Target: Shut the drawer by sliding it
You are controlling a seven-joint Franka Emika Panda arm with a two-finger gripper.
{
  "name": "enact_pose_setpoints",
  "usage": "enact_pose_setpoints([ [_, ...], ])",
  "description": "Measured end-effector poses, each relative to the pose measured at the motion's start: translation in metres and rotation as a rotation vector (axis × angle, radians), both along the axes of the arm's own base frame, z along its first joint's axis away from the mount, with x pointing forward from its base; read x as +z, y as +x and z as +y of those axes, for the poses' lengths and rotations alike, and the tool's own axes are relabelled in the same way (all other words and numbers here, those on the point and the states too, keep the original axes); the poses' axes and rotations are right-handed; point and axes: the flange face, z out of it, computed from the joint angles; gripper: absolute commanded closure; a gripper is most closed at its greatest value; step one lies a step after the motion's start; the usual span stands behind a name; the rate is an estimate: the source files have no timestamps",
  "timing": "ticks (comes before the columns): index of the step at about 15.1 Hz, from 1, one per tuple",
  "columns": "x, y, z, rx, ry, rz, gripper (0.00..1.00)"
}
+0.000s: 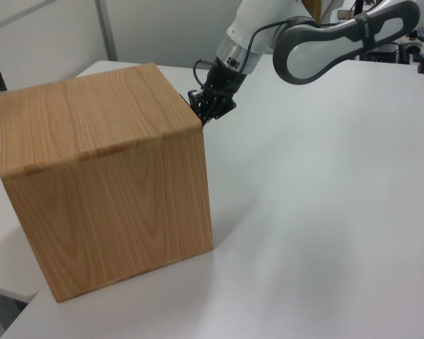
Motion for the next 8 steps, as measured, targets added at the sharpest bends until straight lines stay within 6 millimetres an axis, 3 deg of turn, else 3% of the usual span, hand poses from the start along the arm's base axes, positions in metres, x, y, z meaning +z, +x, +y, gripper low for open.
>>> enact_pose_setpoints([
  [2,0.003,0.003,-0.006,-0.009,0.007,-0.018,0.82],
  [3,0.007,0.005,-0.011,-0.012,0.009,-0.034,0.64],
  [4,0.012,0.007,-0.016,-0.001,-0.001,-0.045,0.41],
  [5,0.017,0.006,-0.022,0.021,-0.02,-0.053,0.0],
  [8,0.037,-0.009,-0.04,0.095,-0.114,0.029,0.0],
])
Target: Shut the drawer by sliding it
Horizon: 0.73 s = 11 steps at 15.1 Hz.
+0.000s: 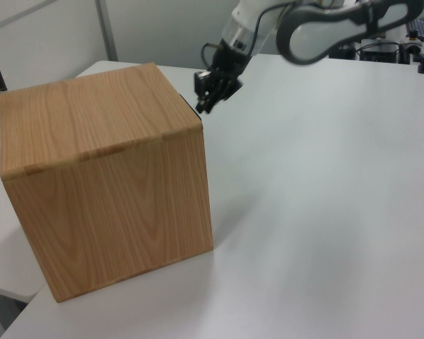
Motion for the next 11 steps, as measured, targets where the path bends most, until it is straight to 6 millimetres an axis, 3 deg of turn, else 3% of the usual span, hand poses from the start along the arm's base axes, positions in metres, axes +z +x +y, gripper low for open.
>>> enact_pose_setpoints([
  [3,0.034,-0.026,-0.026,0.069,-0.091,0.103,0.0],
  [7,0.086,-0.07,-0.091,0.028,-0.136,0.26,0.0],
  [9,0.098,-0.093,-0.111,0.024,-0.156,0.334,0.0],
  [11,0.1,-0.112,-0.119,0.038,-0.174,0.369,0.0],
])
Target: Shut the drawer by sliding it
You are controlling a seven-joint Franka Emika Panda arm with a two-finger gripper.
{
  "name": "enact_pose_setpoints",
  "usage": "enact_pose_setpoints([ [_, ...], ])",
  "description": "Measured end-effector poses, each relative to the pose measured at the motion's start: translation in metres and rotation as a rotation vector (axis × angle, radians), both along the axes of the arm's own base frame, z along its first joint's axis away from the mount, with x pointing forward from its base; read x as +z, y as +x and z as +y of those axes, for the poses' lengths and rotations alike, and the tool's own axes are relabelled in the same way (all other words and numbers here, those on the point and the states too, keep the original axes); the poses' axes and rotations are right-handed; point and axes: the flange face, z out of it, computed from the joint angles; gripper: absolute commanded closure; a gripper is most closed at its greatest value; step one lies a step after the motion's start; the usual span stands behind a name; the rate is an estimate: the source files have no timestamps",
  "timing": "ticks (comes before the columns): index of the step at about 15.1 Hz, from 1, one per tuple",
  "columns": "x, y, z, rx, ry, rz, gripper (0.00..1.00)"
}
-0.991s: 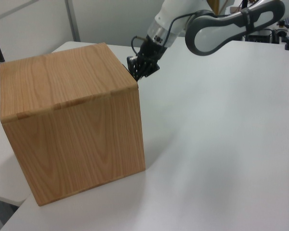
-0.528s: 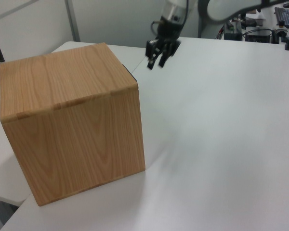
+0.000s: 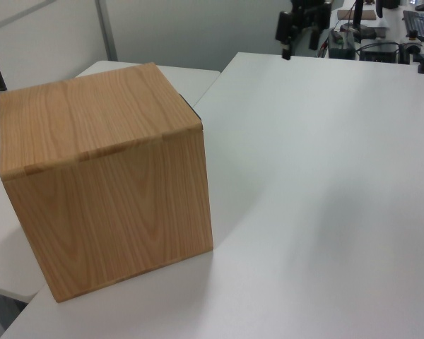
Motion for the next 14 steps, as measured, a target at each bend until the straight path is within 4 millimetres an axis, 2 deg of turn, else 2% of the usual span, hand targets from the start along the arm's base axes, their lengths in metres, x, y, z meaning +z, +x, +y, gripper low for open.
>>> enact_pose_setpoints([
  [3,-0.012,-0.023,0.001,0.117,-0.035,0.038,0.0],
  [5,-0.016,-0.03,-0.009,0.179,-0.047,0.052,0.0],
  [10,-0.011,-0.029,-0.061,0.357,-0.061,0.05,0.0],
  [12,-0.009,-0.029,-0.07,0.384,-0.063,0.046,0.0],
  [14,-0.008,-0.029,-0.069,0.395,-0.064,0.044,0.0],
])
